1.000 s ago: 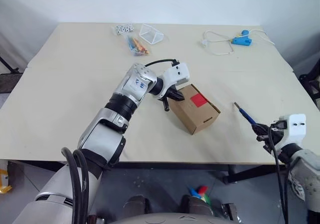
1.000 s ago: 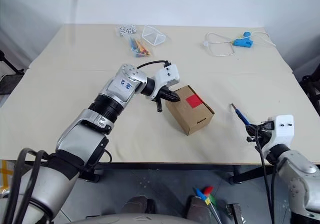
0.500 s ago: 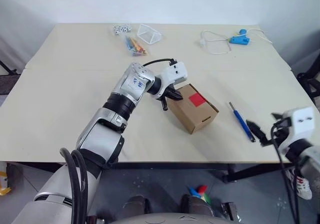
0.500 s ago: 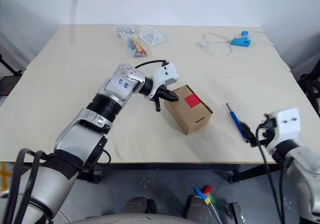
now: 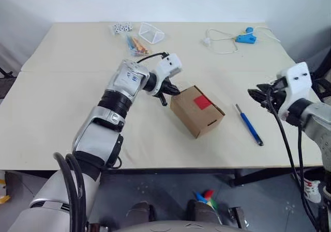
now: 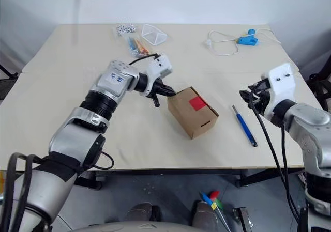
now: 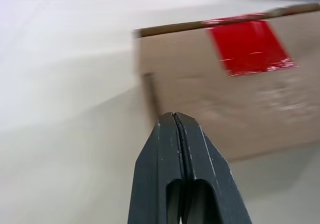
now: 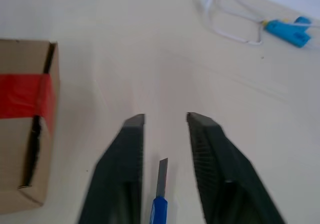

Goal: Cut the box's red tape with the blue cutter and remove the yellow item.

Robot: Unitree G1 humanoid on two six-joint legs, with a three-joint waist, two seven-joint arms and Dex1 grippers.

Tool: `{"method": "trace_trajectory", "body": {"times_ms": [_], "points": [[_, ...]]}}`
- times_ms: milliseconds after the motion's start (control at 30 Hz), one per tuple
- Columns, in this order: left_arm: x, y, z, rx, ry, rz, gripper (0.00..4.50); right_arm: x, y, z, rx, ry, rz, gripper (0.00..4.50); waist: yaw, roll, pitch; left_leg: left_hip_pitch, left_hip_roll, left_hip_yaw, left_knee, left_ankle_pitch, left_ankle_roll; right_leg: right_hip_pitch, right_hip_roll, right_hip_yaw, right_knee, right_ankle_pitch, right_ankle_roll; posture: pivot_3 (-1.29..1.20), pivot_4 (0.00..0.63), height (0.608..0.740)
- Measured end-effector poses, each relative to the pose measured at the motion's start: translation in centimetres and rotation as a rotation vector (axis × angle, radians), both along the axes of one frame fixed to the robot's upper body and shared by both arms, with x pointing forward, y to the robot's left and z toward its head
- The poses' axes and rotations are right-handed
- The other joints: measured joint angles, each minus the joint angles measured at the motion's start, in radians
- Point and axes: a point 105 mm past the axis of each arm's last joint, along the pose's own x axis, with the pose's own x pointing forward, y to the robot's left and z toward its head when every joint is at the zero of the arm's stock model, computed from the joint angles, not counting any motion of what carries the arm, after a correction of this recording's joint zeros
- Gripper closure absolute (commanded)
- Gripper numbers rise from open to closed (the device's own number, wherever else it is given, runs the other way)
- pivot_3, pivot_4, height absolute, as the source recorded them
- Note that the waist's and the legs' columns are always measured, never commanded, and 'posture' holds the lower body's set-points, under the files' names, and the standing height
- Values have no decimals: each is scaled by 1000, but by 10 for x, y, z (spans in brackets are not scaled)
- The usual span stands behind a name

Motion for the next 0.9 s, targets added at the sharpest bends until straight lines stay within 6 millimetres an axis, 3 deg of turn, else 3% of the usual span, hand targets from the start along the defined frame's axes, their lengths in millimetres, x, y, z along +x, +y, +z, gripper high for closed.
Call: {"method": "trace_trajectory", "body": {"times_ms": [33, 167, 433, 500, 633, 900], "points": [[1, 5, 2, -10, 9, 19, 4500, 5, 2, -6, -17, 30, 20, 4487, 0, 0, 0, 0, 0, 1, 0, 0, 0, 0, 0, -1, 0, 0, 0, 0, 150, 740], [-2, 12, 1, -17, 40, 45, 4500, 20, 13, -26, -54, 114, 98, 4487, 0, 0, 0, -4, 0, 1, 0, 0, 0, -3, 0, -2, 0, 1, 2, 0, 150, 740], [-22, 29, -43, 2, 193, 72, 4500, 38, 22, -49, -145, 212, 193, 4487, -11, 1, 1, -9, 0, 1, 0, 0, -1, -9, 0, -1, 2, 1, 2, 0, 150, 740], [-29, 21, -44, -11, 214, 50, 4500, 41, 28, -56, -166, 244, 237, 4487, -11, 1, 1, -9, 0, 1, 0, 1, -1, -10, 0, -1, 4, 1, 2, 0, 150, 740], [-44, -10, -70, -36, 284, -5, 4500, 38, 43, -65, -195, 320, 332, 4487, -10, 1, 1, -9, 0, 1, 0, 1, -1, -10, 0, -1, 5, 1, 2, 0, 150, 740], [-43, -13, -73, -37, 275, 12, 4500, 17, 68, -60, -184, 354, 426, 4487, -19, 1, 1, -9, 0, 0, 0, 1, -2, -11, 0, -1, 7, 1, 2, 0, 150, 740]]}}
